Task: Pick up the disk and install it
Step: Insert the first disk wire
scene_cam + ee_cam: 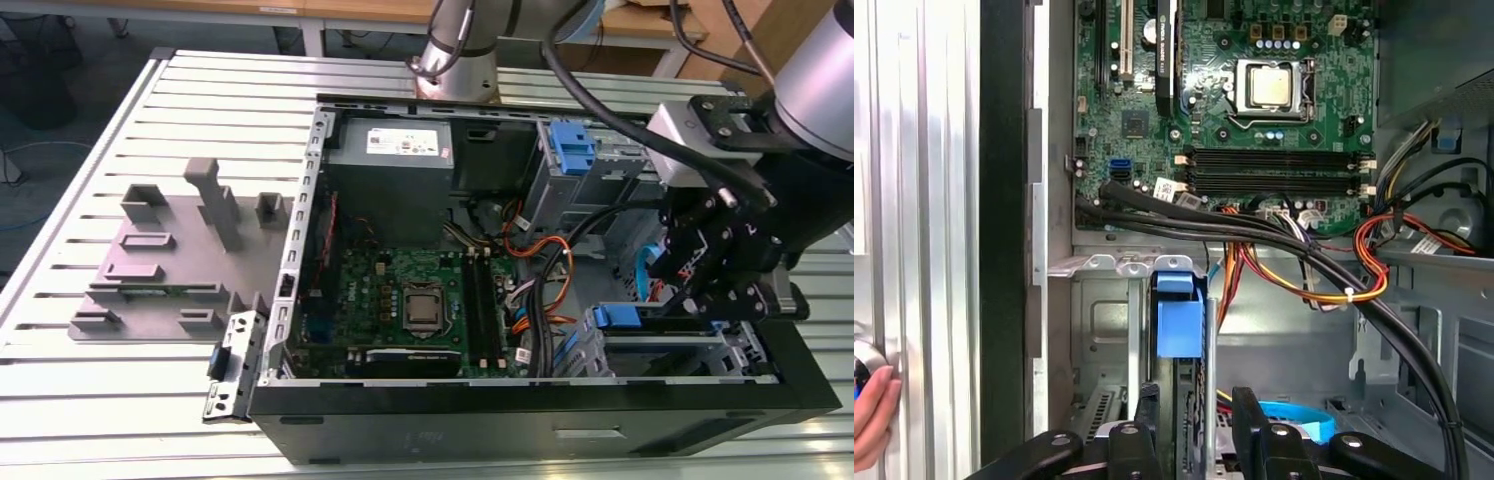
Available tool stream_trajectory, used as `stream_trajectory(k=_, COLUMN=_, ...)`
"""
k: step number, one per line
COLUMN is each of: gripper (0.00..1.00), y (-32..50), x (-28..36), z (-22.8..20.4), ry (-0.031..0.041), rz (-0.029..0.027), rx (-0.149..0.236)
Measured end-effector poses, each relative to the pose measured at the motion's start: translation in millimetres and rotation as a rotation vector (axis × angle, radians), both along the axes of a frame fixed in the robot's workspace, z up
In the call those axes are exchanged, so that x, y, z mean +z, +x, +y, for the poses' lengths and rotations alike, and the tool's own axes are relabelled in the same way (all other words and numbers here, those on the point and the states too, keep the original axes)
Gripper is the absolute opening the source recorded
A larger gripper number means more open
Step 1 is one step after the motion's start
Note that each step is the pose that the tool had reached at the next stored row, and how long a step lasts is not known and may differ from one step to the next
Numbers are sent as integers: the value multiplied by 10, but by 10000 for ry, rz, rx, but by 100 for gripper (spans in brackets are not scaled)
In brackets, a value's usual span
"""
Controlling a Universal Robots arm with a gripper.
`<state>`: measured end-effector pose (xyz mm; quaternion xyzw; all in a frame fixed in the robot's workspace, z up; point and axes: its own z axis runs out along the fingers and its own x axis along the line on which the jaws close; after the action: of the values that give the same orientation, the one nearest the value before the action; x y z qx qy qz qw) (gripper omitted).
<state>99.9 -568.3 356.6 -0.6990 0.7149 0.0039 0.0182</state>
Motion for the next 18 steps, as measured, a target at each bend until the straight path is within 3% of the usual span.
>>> stream_trajectory(k=6, gripper=42, y=0, x=78, z=0, ry=1, rz=0, rx=0)
stream_trajectory(k=11, gripper=42, y=0, x=81, z=6, ry=-1, rz=0, rx=1)
stream_trajectory(k=18, gripper=42, y=2, x=80, z=60, ry=-4, rz=0, rx=0)
